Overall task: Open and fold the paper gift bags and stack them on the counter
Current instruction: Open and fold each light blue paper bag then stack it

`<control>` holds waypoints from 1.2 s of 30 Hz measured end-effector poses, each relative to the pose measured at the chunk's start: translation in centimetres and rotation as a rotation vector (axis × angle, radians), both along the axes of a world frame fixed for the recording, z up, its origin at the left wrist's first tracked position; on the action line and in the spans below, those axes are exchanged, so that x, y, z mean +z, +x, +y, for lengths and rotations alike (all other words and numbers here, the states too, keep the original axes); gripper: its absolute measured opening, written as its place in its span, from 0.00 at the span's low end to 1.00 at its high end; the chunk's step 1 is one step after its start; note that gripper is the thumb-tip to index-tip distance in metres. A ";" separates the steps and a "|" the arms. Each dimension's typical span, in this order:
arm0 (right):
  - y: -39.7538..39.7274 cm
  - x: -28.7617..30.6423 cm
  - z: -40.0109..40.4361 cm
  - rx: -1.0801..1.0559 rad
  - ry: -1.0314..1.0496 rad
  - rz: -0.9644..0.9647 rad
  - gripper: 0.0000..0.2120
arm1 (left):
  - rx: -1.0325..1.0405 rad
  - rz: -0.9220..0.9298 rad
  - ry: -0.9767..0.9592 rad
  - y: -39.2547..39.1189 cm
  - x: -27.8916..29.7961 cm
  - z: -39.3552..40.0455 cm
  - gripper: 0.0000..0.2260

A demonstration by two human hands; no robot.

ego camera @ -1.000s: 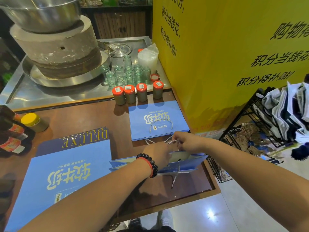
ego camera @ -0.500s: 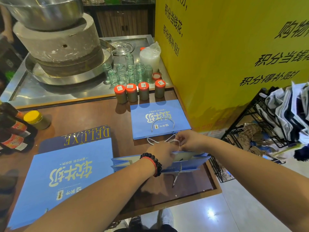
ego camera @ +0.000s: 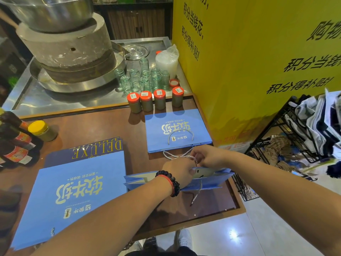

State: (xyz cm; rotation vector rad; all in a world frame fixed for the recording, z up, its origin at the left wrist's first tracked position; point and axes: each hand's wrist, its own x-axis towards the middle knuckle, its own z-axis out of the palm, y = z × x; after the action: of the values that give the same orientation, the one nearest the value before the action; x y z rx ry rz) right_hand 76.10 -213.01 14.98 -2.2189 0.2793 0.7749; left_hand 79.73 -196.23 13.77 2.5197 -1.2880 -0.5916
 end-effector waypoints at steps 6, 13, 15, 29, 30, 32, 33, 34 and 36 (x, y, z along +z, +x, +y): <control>-0.7 1.8 1.3 -0.063 0.017 -0.015 0.15 | 0.071 0.002 0.019 -0.1 0.0 -0.5 0.10; -1.5 2.1 2.0 -0.029 -0.016 -0.034 0.33 | 0.123 0.020 -0.011 0.0 -0.1 -0.8 0.08; -1.6 1.7 2.0 -0.023 -0.018 -0.064 0.35 | 0.130 0.019 -0.022 -0.1 0.0 -0.8 0.09; -1.8 -0.7 2.7 0.044 -0.272 -0.239 0.21 | 0.074 0.000 0.087 0.1 0.2 -0.8 0.12; -1.9 -0.7 2.7 0.047 -0.279 -0.246 0.22 | 0.073 -0.007 0.090 0.1 0.1 -0.8 0.12; -2.0 -0.8 2.5 0.048 -0.296 -0.248 0.24 | 0.073 -0.010 0.071 0.1 -0.1 -0.9 0.13; -2.1 -0.9 2.5 0.036 -0.311 -0.238 0.27 | 0.072 -0.002 0.063 0.1 -0.2 -0.9 0.14; -2.2 -0.9 2.4 0.015 -0.333 -0.225 0.29 | 0.071 0.007 0.070 0.1 -0.2 -0.9 0.14; -2.4 -1.1 2.3 -0.041 -0.374 -0.226 0.27 | 0.072 0.013 0.110 0.2 0.0 -1.0 0.11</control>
State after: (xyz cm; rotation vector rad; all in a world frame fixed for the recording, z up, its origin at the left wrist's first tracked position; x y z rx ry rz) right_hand 73.69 -210.67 13.85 -2.6160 0.3814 0.4702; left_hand 79.91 -197.19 13.78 2.6332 -1.1852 -0.6788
